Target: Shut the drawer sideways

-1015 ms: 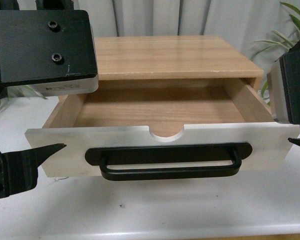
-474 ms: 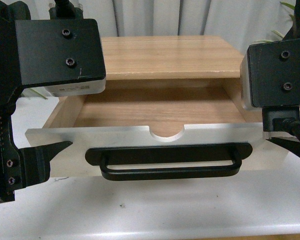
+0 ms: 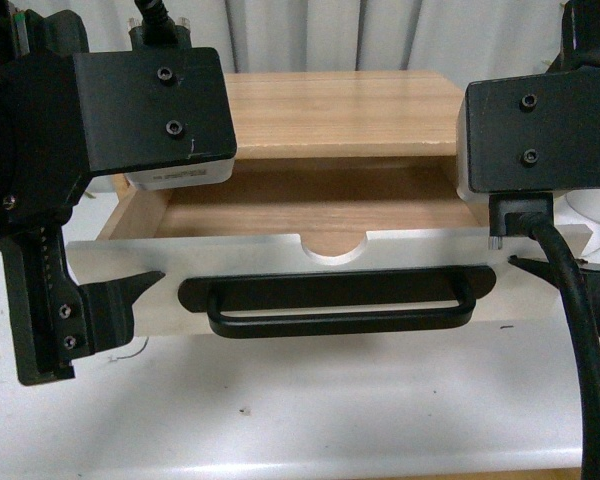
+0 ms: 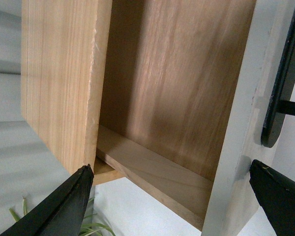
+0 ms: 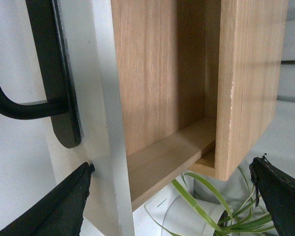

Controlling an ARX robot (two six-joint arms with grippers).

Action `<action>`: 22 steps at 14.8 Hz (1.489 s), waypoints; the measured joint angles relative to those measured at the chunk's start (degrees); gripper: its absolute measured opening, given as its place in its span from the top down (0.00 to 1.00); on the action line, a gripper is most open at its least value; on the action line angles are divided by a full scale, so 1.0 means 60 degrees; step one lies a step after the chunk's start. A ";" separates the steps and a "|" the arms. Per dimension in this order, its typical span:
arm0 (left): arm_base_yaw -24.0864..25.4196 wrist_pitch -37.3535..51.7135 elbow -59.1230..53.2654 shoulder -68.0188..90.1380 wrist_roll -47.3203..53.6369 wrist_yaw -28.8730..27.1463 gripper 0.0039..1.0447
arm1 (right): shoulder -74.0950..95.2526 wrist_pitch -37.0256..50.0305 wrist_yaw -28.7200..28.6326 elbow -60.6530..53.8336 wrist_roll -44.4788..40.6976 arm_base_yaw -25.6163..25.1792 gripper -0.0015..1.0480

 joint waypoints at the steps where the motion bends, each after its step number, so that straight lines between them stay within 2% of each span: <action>1: -0.0004 0.0288 0.0011 0.0146 0.0000 -0.0080 0.06 | 0.0124 0.0113 0.0004 0.0120 0.0004 -0.0066 0.06; 4: -0.0135 0.1322 0.0204 0.0812 -0.0066 -0.0499 0.06 | 0.0689 0.0565 -0.0022 0.0474 0.0004 -0.0390 0.06; 6: -0.0233 0.2455 0.0732 0.1931 -0.0481 -0.1228 0.06 | 0.1665 0.1359 0.0040 0.1147 -0.0004 -0.0790 0.06; 13: -0.0233 0.3625 0.1501 0.3169 -0.0863 -0.1869 0.06 | 0.2769 0.1767 0.0062 0.2135 -0.0007 -0.1239 0.06; 19: -0.0306 0.3821 0.1719 0.3417 -0.1078 -0.1993 0.06 | 0.3187 0.2178 -0.0011 0.2386 0.0357 -0.1235 0.06; 22: -0.0339 0.3355 0.1501 0.3045 -0.1523 -0.1617 0.06 | 0.2823 0.1912 -0.0015 0.2342 0.1009 -0.1239 0.06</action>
